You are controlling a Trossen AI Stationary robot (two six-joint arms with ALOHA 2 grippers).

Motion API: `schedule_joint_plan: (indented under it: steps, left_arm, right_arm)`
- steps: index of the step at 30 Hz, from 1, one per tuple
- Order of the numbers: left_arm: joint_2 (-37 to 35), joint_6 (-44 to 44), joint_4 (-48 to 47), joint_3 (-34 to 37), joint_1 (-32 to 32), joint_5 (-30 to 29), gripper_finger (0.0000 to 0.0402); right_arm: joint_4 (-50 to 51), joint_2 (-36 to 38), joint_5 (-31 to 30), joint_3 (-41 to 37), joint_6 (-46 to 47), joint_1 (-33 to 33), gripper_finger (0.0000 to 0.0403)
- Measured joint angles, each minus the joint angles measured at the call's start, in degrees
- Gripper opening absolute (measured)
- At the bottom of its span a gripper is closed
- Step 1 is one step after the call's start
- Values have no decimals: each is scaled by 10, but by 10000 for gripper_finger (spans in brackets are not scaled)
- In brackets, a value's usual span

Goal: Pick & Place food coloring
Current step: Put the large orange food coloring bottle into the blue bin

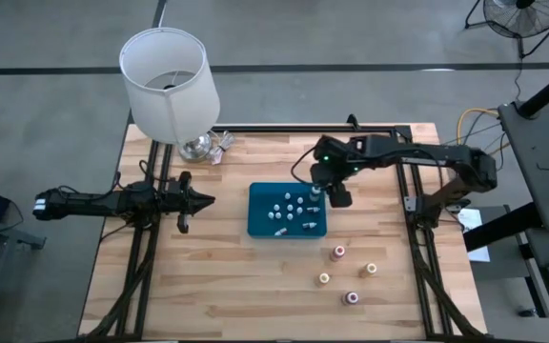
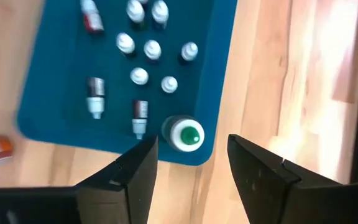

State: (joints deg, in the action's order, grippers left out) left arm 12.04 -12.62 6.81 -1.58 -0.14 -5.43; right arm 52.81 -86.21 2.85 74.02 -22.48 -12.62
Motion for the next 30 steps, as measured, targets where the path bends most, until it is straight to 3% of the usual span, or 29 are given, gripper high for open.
schedule_joint_plan:
  steps: [13, 30]
  left_arm:
    - [0, 0, 0, 0, 0, 0, 2]
    - [0, 0, 0, 0, 0, 0, 2]
  right_arm:
    - [53, 70, 3, 50, 68, 87, 187]
    - [70, 78, 4, 72, 193, 235, 187]
